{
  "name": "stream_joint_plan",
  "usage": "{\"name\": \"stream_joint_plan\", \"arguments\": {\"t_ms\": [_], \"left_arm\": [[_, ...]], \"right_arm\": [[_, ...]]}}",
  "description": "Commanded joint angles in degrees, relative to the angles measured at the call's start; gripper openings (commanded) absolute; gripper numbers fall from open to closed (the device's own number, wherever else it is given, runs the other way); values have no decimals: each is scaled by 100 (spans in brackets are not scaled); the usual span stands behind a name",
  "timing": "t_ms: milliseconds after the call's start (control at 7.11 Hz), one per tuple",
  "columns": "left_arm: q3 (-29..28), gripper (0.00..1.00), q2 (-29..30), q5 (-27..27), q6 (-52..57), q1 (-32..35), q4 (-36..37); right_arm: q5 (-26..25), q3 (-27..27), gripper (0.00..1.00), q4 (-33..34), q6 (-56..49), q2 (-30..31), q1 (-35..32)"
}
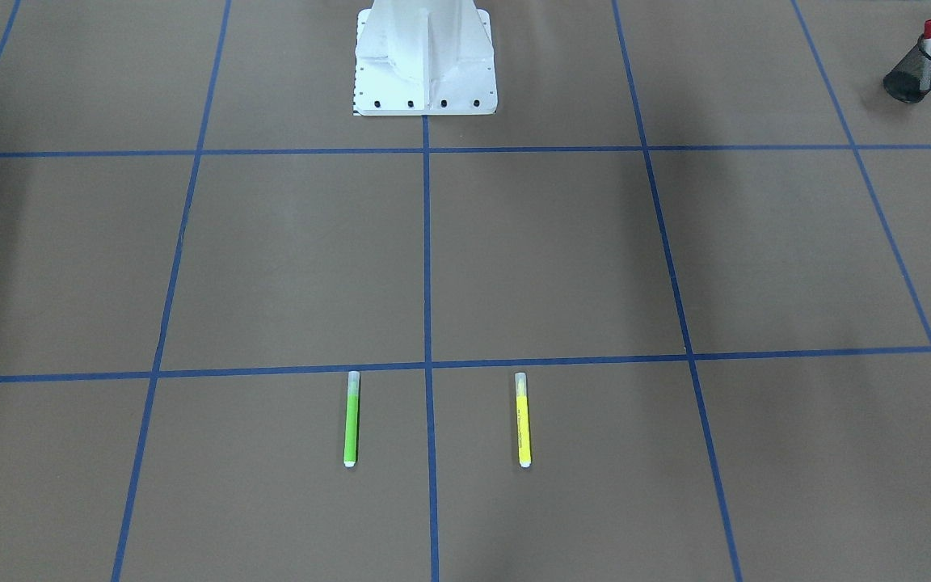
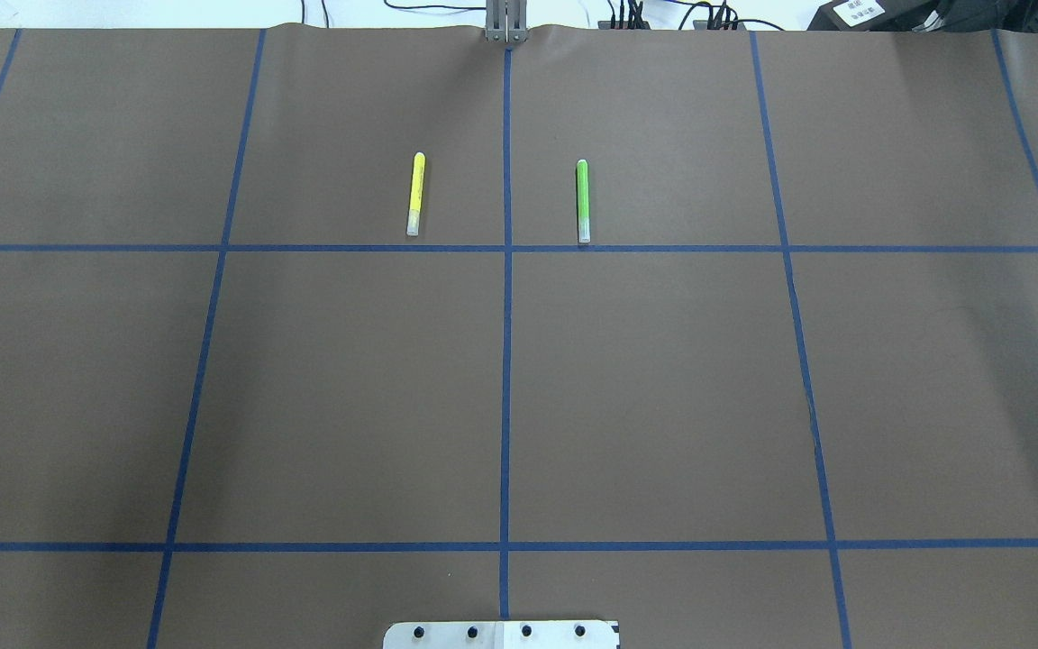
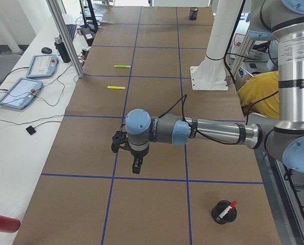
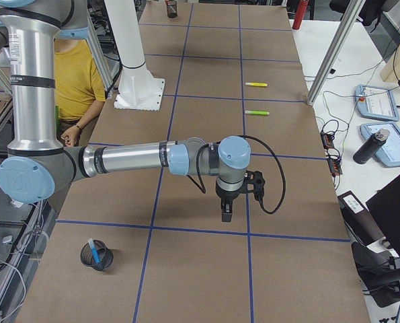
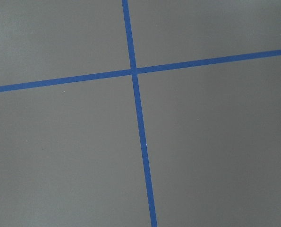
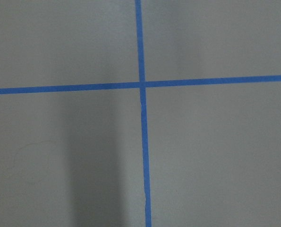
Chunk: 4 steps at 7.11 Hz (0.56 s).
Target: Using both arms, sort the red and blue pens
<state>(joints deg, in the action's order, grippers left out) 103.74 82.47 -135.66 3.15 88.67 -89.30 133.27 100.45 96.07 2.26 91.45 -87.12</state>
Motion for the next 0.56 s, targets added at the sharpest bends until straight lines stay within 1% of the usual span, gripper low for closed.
{"name": "stream_joint_plan", "arguments": {"t_ms": [0,141,281,422], "left_arm": [[-3,100,76,170,-16,-191,26],[-3,100,155,354,-34,-253,35],[6,100,147,330,-25,-254,35],[-3,100,121,312,-8,-254,9]], "right_arm": [[-55,79,100,-10,108,39,396],[-230,97,100,-1,117,74,450],[-353,106,100,-18,117,75,441],[-285,80,100,-53,74,92,433]]}}
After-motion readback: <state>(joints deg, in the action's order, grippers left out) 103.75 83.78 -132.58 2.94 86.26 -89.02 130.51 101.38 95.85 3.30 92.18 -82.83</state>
